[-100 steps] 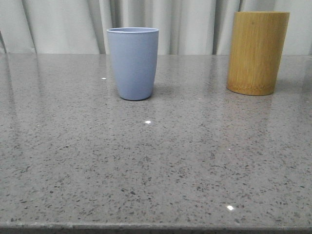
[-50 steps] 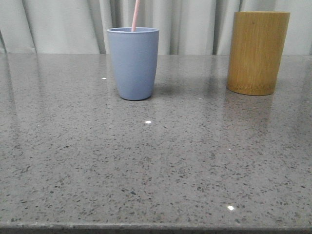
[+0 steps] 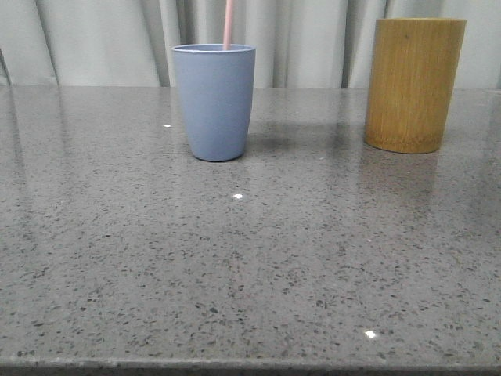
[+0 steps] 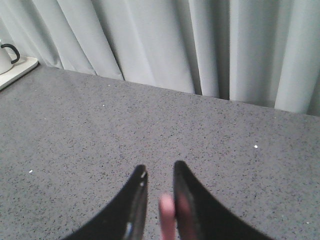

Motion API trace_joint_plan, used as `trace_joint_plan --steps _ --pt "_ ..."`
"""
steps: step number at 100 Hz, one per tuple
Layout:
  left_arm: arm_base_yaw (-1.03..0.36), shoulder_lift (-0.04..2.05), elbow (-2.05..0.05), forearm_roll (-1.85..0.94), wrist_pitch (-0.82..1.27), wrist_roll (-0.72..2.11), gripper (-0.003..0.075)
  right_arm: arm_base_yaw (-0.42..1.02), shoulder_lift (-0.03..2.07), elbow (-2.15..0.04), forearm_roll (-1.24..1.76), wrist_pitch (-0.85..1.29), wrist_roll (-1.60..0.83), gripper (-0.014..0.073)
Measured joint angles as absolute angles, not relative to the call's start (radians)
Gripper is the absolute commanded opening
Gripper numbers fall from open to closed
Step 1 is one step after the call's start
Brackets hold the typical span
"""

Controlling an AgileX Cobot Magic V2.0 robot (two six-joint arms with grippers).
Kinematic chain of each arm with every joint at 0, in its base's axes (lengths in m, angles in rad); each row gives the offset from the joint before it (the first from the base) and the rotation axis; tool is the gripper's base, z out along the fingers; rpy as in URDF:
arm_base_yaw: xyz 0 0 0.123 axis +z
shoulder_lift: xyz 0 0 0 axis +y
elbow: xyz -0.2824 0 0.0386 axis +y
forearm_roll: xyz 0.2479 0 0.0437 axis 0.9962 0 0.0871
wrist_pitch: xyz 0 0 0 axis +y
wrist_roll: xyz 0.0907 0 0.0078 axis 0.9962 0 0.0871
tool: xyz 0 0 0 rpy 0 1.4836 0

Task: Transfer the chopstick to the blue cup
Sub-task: 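Carry the pink stick with the right gripper and lower it into the blue cup, then open the right gripper and withdraw it above the bamboo cup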

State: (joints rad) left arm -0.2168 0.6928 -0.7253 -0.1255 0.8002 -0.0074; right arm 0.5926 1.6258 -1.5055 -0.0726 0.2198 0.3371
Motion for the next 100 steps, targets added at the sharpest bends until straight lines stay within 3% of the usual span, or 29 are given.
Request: trace_joint_plan --steps 7,14,42,77,91,100 --pt "-0.217 0.693 -0.725 -0.126 0.8 -0.007 0.0526 0.593 1.626 -1.506 -0.073 0.22 0.337 0.044" --pt "-0.217 0.693 -0.725 -0.126 0.8 -0.007 0.0526 0.593 1.626 -1.506 -0.073 0.222 0.337 0.0466" --pt "-0.217 0.693 -0.725 -0.126 0.8 -0.007 0.0526 0.578 1.568 -1.506 -0.086 0.374 0.337 0.0465" --pt "-0.217 0.693 -0.725 -0.126 0.8 -0.007 0.0526 0.512 1.333 -1.501 -0.299 0.594 0.337 0.0453" --pt "-0.217 0.693 -0.725 -0.126 0.8 -0.007 0.0526 0.48 1.211 -1.386 -0.392 0.671 0.337 0.0374" --pt "-0.217 0.693 -0.725 -0.126 0.8 -0.007 0.0526 0.453 1.109 -1.254 -0.404 0.686 0.337 0.0368"
